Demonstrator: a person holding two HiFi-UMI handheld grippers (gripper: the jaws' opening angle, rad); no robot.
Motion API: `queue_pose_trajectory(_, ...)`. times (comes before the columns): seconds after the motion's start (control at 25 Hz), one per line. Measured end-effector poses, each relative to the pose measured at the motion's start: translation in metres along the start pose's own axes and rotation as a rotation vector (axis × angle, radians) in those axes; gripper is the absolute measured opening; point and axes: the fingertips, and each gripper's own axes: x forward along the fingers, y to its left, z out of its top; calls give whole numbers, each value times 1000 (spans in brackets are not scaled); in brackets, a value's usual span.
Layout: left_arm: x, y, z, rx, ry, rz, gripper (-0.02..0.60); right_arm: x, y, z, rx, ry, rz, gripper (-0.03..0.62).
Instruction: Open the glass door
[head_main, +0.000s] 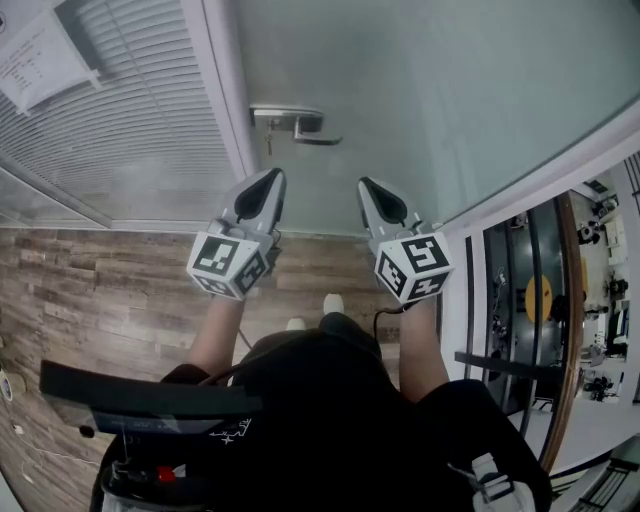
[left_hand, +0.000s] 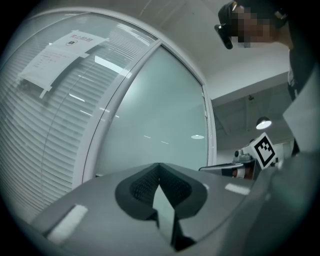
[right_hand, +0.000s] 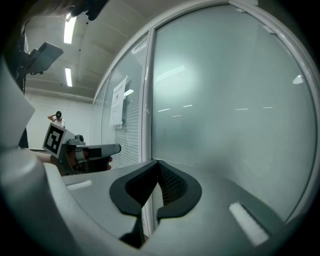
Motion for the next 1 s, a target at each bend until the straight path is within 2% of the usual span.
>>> queue_pose_trajectory(0.44,11,9,-10,11,5,39,0,13,-20,-8,17,-15,16,2)
queue_pose_trajectory(1.0,67,13,-1,44,2,80,0,41,-70,7,29,-27,68,2)
